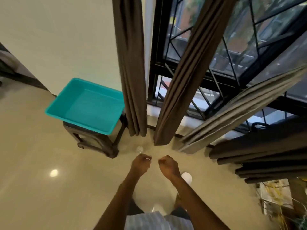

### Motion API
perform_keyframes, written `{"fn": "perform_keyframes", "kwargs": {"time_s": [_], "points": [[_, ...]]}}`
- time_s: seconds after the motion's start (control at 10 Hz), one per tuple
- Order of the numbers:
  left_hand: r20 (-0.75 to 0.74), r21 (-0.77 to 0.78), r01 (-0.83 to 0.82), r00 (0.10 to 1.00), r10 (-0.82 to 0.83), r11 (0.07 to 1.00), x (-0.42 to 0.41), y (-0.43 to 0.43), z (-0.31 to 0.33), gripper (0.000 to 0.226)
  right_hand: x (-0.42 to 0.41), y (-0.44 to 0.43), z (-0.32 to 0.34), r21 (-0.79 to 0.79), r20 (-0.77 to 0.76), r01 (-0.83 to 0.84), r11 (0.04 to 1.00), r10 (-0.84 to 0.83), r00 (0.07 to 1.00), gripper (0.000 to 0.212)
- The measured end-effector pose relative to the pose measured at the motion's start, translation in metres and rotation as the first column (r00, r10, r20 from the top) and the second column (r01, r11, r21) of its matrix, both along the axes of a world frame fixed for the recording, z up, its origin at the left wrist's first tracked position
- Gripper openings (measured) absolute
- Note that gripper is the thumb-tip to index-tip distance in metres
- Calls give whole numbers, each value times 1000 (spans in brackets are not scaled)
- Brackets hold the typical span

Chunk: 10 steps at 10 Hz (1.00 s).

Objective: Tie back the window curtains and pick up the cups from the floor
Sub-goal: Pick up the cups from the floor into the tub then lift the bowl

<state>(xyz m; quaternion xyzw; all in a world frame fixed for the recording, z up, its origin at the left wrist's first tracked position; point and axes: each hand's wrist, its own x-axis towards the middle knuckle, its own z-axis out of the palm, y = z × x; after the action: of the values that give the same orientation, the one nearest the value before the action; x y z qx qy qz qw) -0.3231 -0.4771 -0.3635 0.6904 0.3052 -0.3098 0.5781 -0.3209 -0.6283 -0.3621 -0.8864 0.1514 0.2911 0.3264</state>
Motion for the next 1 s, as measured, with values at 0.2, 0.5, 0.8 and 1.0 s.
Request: {"fn": "perform_keyframes", "kwargs": {"time_s": [0.2,0.5,0.8,1.0], "points": [[-7,-8,-5,1000,5,1000,6,37,-8,24,-20,44,14,-14,57,82,997,-81,995,25],[-25,34,127,992,-126,991,24,71,3,13,-13,64,3,37,22,277,960,-278,960,25],[-32,128,159,987,-156,979,31,89,-11,7,7,93,-3,101,-80,239,966,-231,970,32],[-46,126,249,968,-245,960,43,93,-13,16,18,89,-2,112,-83,337,935,-330,940,33]]}}
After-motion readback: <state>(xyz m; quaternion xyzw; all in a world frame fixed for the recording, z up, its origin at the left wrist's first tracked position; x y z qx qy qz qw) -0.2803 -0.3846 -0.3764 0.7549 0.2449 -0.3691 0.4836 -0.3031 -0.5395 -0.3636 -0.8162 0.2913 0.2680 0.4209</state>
